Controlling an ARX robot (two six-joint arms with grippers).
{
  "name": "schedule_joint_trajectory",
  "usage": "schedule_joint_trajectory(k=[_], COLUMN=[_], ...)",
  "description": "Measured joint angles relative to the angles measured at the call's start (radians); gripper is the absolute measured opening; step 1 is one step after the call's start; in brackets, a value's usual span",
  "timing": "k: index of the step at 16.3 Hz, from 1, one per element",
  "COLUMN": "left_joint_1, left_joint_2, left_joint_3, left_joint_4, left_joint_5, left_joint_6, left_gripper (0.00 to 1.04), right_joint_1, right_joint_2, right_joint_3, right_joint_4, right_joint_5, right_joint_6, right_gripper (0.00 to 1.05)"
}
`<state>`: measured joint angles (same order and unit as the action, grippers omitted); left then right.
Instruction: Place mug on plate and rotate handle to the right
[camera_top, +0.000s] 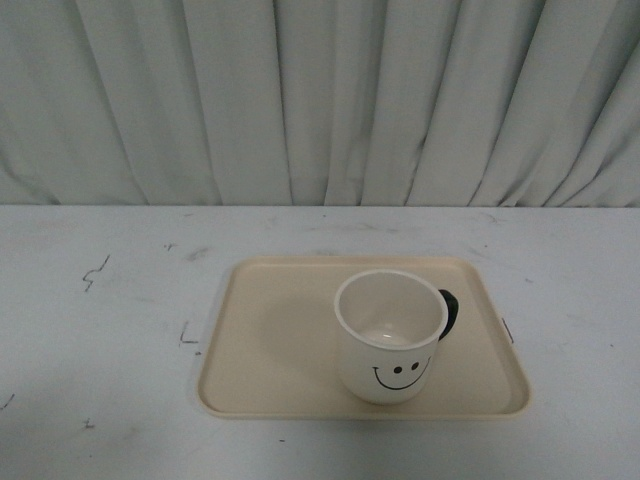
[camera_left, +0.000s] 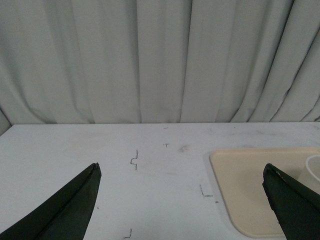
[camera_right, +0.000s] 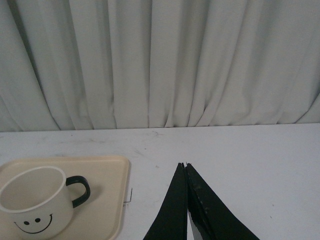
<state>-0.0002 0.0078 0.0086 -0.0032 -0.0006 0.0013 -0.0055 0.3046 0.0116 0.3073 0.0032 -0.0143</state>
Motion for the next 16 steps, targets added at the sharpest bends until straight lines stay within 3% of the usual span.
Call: schedule_joint_trajectory(k=[8, 9, 12, 13, 16], left_joint_1=[0.0, 0.0, 0.0, 0.0, 0.0], left_joint_2=[0.0, 0.0, 0.0, 0.0, 0.0], left_joint_3=[0.0, 0.0, 0.0, 0.0, 0.0], left_joint_4=[0.0, 0.0, 0.0, 0.0, 0.0], left_joint_5=[0.0, 0.0, 0.0, 0.0, 0.0], left_joint_6=[0.0, 0.0, 0.0, 0.0, 0.0], left_gripper=[0.98, 0.98, 0.98, 0.98, 0.98], right_joint_1=[0.0, 0.0, 0.0, 0.0, 0.0], right_joint_2=[-0.146, -0.239, -0.299, -0.301, -0.301], right_joint_3=[0.0, 0.0, 0.0, 0.0, 0.0], right_joint_4=[-0.157, -0.297, -0.314, -0.308, -0.311], right_joint_5=[0.0, -0.003, -0.003, -0.003, -0.003], right_joint_6=[0.0, 0.0, 0.0, 0.0, 0.0], right_gripper=[0.02, 0.02, 0.02, 0.1, 0.48])
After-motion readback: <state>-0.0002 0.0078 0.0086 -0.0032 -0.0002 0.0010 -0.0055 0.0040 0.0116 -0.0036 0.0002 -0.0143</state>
